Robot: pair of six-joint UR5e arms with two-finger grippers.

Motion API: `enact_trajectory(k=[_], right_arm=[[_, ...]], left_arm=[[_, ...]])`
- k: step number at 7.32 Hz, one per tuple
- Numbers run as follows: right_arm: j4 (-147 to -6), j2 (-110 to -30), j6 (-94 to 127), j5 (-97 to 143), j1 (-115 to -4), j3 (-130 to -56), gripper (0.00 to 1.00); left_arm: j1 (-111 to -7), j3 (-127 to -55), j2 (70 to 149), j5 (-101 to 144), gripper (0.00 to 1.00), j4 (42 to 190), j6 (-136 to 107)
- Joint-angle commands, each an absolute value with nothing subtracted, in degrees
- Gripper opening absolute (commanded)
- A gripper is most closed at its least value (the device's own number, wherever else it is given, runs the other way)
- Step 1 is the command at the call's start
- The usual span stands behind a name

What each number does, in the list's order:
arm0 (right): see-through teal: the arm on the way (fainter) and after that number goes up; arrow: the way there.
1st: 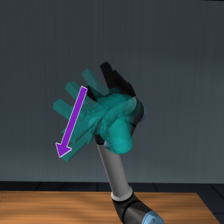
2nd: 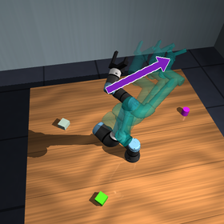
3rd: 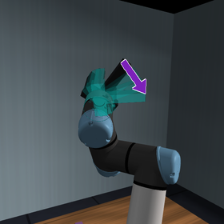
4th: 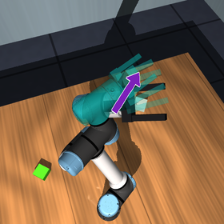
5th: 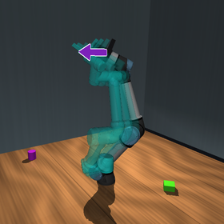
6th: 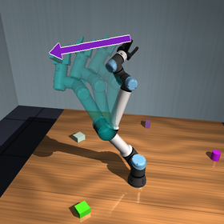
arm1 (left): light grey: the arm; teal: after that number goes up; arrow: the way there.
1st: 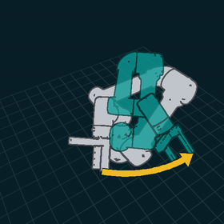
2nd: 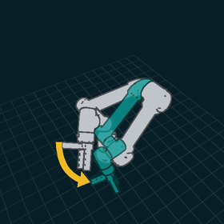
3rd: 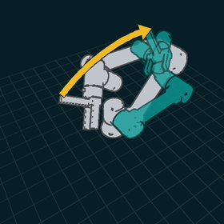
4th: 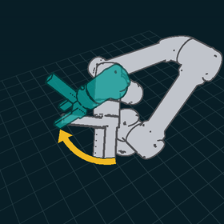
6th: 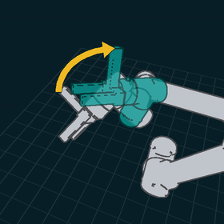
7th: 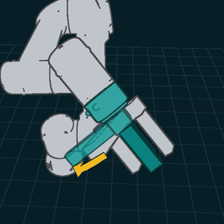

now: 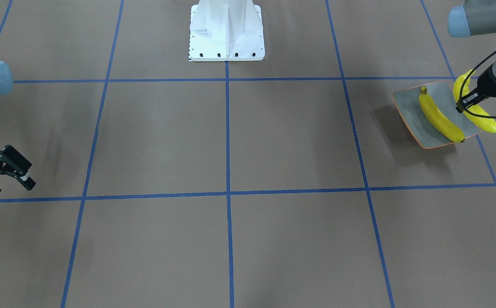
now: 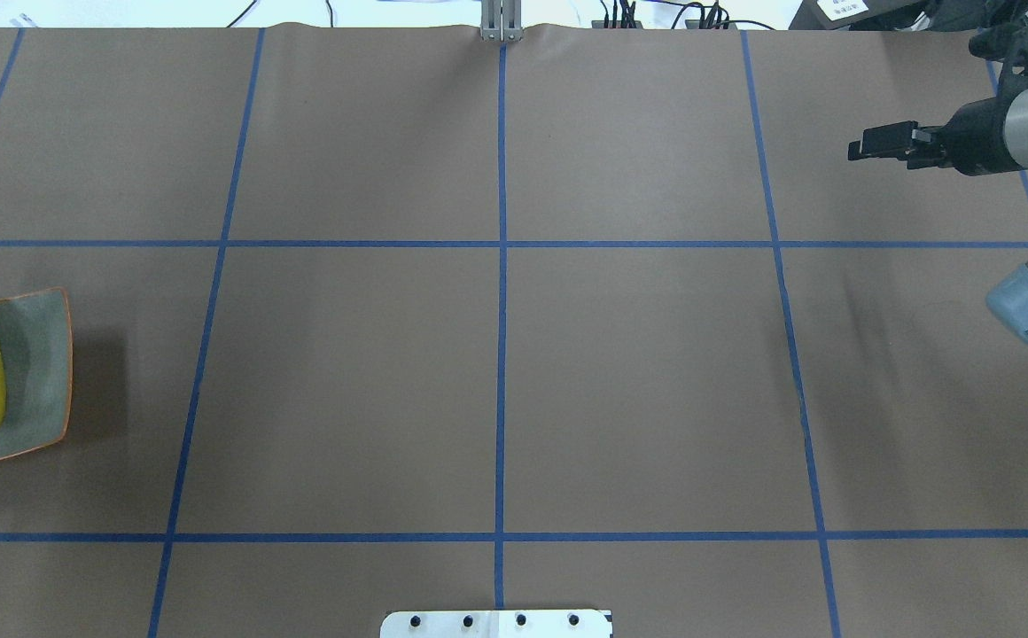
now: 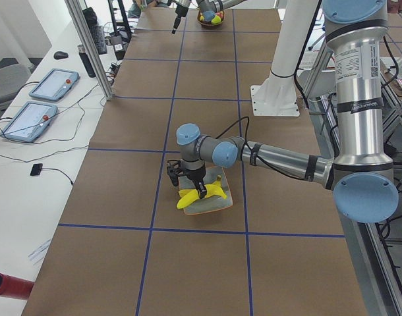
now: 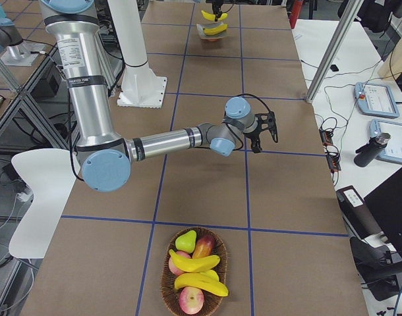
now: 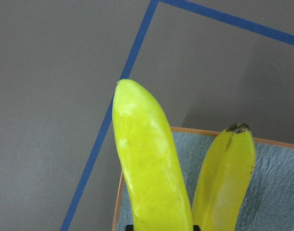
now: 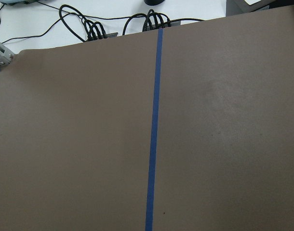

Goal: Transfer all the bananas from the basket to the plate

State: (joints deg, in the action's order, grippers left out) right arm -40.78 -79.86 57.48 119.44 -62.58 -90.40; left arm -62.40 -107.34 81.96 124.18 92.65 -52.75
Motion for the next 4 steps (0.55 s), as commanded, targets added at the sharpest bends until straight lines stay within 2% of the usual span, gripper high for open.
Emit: enact_trajectory(k=[1,4], right_arm=[[-40.87,-80.15,57.48,119.36,-62.58,-90.35,1.0],[-40.78,-80.33,57.48,119.0,-62.49,-90.35,1.0]], left_arm=[[-61.26,-106.71,82.0,123.49,0.0,92.55,-53.88],[-59.86,-105.65,82.26,123.49,0.0,92.64,-54.49]])
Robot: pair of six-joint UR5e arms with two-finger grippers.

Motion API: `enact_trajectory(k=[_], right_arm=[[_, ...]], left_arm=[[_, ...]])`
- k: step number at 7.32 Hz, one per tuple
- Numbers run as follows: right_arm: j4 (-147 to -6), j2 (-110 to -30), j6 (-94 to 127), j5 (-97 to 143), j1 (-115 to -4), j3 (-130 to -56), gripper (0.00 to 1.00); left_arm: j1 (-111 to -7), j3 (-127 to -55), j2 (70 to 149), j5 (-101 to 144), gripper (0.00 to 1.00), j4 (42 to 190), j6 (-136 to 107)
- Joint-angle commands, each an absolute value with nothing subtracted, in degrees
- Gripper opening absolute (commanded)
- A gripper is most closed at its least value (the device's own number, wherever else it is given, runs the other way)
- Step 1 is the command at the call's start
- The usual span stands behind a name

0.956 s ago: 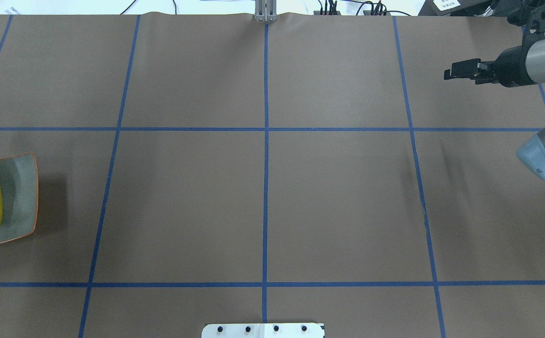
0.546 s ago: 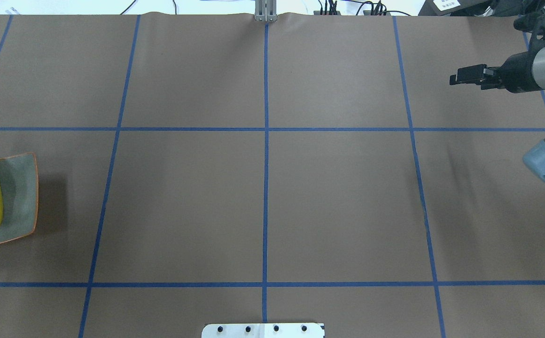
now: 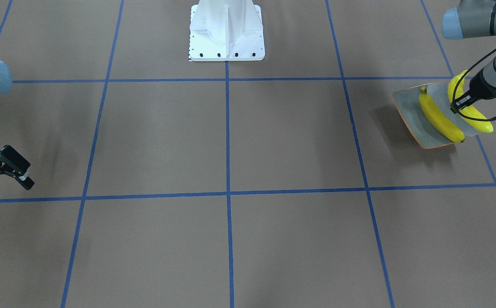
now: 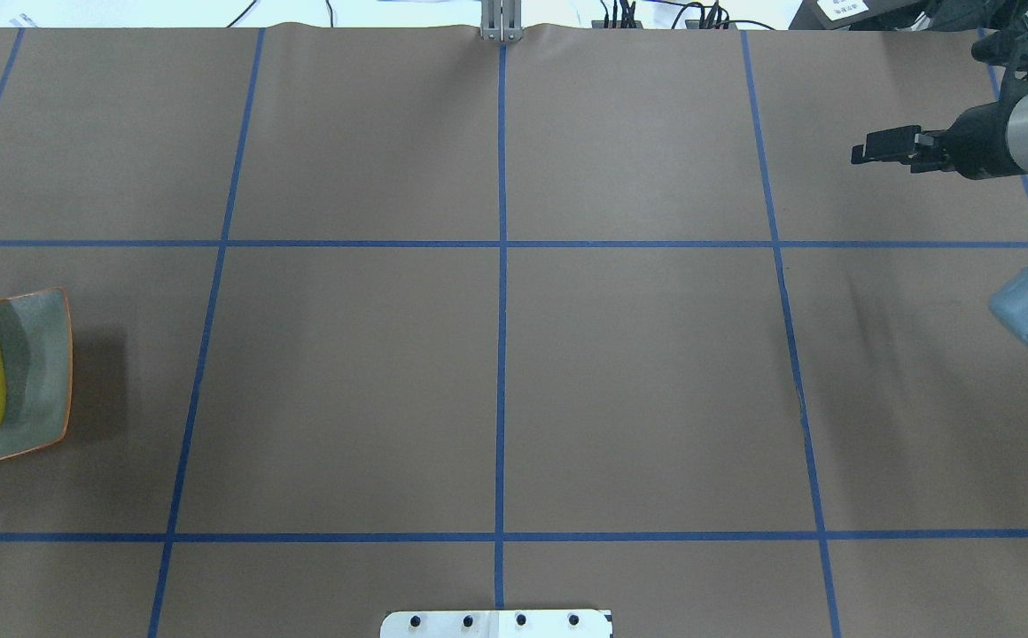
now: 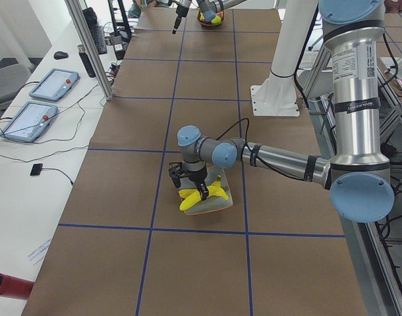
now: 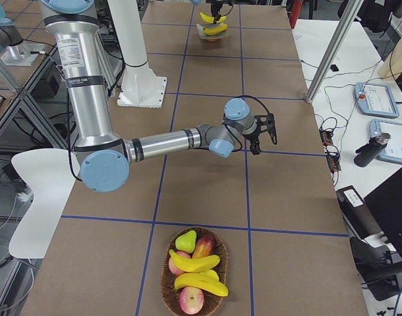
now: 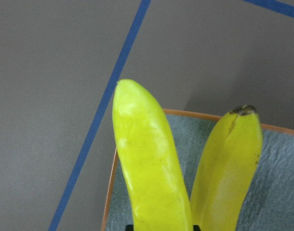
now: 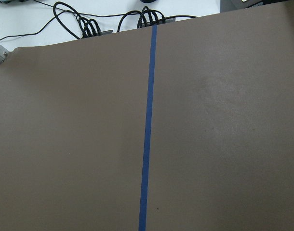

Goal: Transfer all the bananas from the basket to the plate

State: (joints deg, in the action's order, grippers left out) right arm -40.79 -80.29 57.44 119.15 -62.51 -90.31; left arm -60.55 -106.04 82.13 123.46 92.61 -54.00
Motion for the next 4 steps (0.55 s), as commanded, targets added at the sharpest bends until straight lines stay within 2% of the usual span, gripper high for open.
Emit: enact_trajectory(k=[1,2,4], right_arm=[[-40.78,-80.33,57.48,119.18,-62.49,-90.53,1.0],[-40.78,-80.33,57.48,119.18,-62.49,-90.44,1.0],[-40.52,-80.59,58.18,119.53,-62.58,-91.83,1.0]], left_arm=[[-59.68,-105.64,82.27,123.4,0.0,92.64,-54.93],[-59.5,-105.64,82.27,123.4,0.13,92.64,-54.93],[-59.41,-104.86,82.18,123.22,0.71,93.16,-54.58]])
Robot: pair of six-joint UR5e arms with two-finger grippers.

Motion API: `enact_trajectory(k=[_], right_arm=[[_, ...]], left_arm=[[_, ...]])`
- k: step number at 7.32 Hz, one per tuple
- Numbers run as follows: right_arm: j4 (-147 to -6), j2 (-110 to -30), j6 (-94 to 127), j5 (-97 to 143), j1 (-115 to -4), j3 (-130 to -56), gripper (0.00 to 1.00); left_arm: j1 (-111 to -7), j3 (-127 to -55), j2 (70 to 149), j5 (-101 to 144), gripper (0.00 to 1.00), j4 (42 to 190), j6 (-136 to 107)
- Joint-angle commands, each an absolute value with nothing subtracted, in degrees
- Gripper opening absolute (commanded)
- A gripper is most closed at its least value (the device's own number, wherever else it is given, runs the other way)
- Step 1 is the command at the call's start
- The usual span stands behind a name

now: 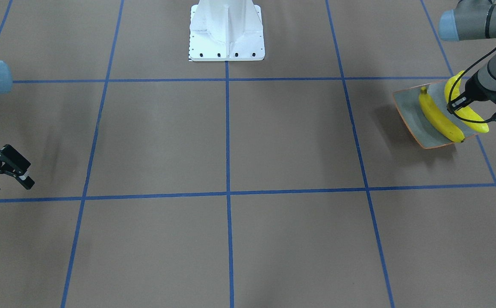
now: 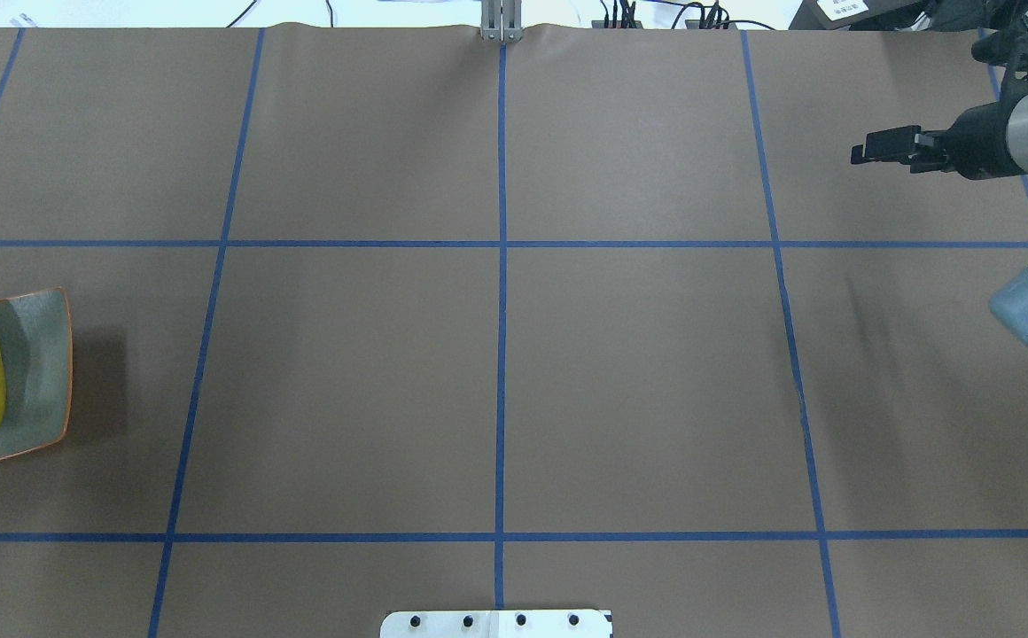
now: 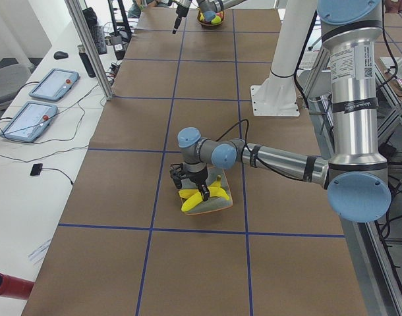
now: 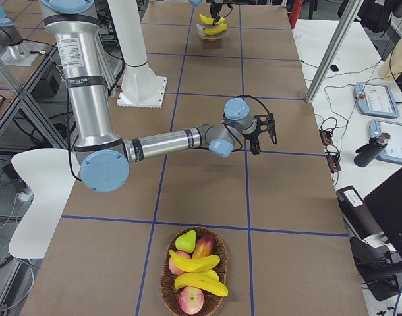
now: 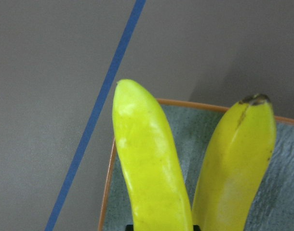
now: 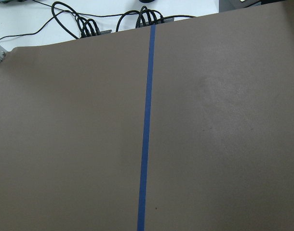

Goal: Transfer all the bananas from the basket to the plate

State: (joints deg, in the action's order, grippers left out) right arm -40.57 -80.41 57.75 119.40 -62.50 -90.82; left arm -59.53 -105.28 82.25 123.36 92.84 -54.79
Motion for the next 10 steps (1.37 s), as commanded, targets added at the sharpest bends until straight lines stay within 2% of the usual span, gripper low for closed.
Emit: enact_trajectory(k=[1,5,8,10], right_arm=[[-40.52,-80.77,58.36,119.53,-62.58,-92.19,1.0],[-40.69,-81.29,58.53,119.71,-62.67,-93.68,1.0],[-40.69,-85.59,57.58,122.06,-65.46,-95.71,1.0],[-40.52,-90.58,53.39,123.49,-70.73,-95.54,1.0]], left_arm=[[-58.98,-104.85,82.09,123.05,1.0,93.16,-54.41],[-59.15,-106.08,82.96,123.13,1.0,93.08,-54.41],[-59.68,-114.05,83.41,123.93,1.0,93.08,-54.4],[-59.77,-114.96,86.82,124.45,1.0,93.51,-54.4]])
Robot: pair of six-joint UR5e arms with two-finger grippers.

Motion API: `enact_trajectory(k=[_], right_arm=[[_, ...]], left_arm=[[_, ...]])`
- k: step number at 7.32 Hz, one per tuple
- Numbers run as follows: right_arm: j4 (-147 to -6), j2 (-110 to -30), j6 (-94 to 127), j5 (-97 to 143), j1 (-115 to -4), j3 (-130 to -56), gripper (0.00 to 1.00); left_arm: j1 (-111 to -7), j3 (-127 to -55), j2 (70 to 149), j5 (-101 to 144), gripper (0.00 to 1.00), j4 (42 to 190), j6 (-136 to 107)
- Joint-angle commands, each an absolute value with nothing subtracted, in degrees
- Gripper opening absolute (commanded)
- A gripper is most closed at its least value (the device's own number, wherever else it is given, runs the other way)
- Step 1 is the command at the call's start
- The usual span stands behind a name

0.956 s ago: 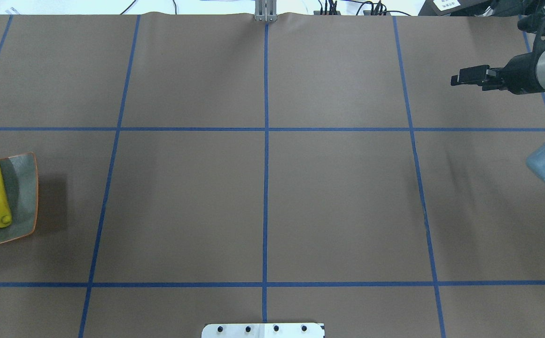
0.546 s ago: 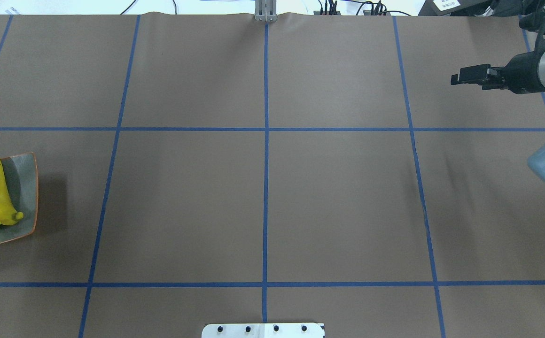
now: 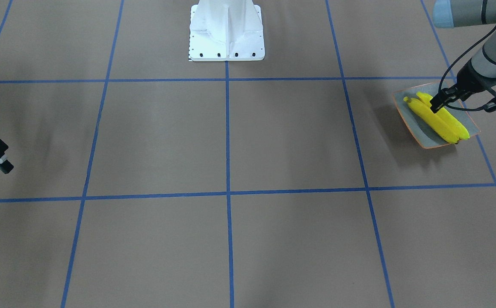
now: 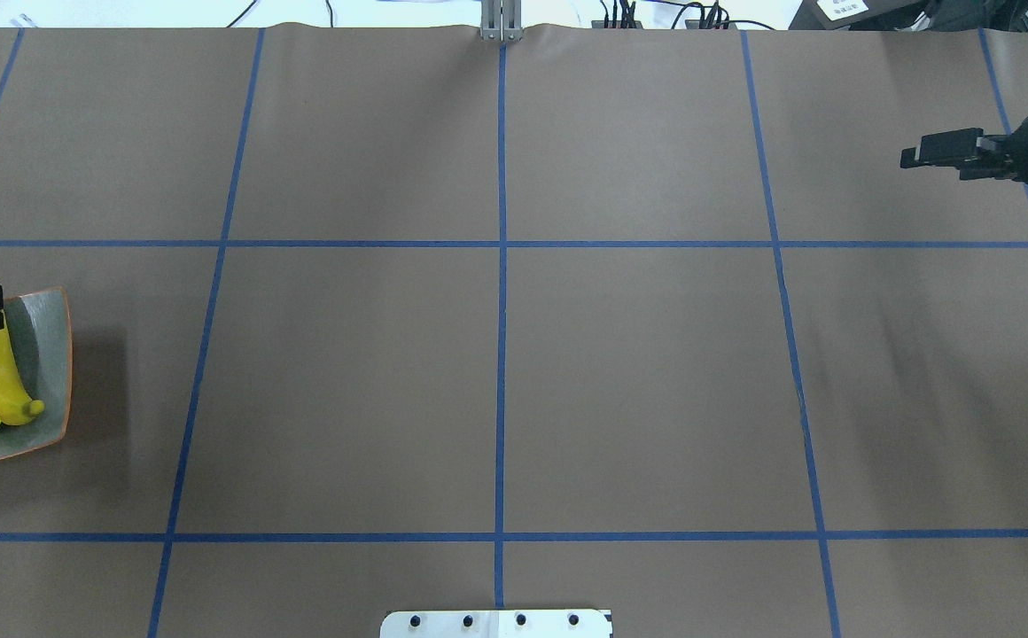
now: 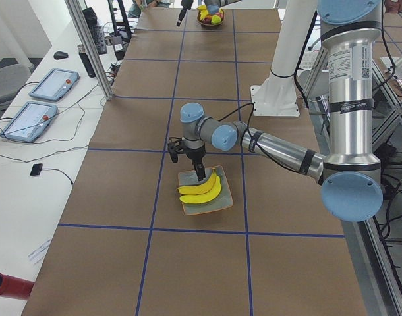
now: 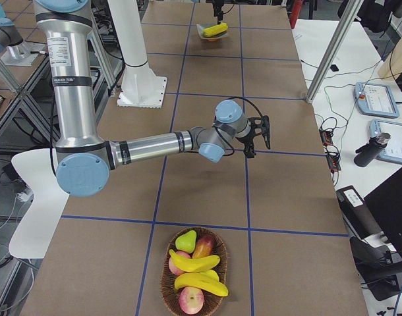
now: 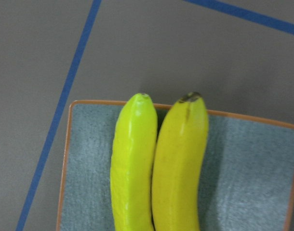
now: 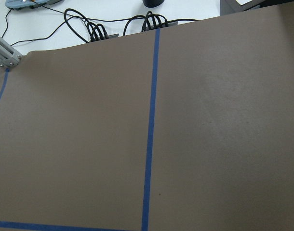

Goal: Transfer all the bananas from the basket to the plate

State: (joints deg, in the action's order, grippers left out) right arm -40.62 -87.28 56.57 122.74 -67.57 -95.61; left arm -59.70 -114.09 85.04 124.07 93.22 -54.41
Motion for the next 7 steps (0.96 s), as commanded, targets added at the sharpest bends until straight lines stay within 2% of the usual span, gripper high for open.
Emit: enact_trajectory(k=[1,4,7], right_arm=[[-40.95,-93.75,45.69,123.92,-73.8,-95.1,1.0],[-41.05,-98.52,29.15,127.35,-85.92,-87.22,1.0],[-43.22,-97.56,22.68,127.62,-93.32,-77.19,1.0]], left_arm=[[-59.68,-114.87,89.1,125.67,1.0,93.43,-54.49],[-59.5,-114.17,92.63,125.68,1.0,93.43,-55.02],[-59.5,-114.17,93.16,125.6,1.0,93.43,-55.02]])
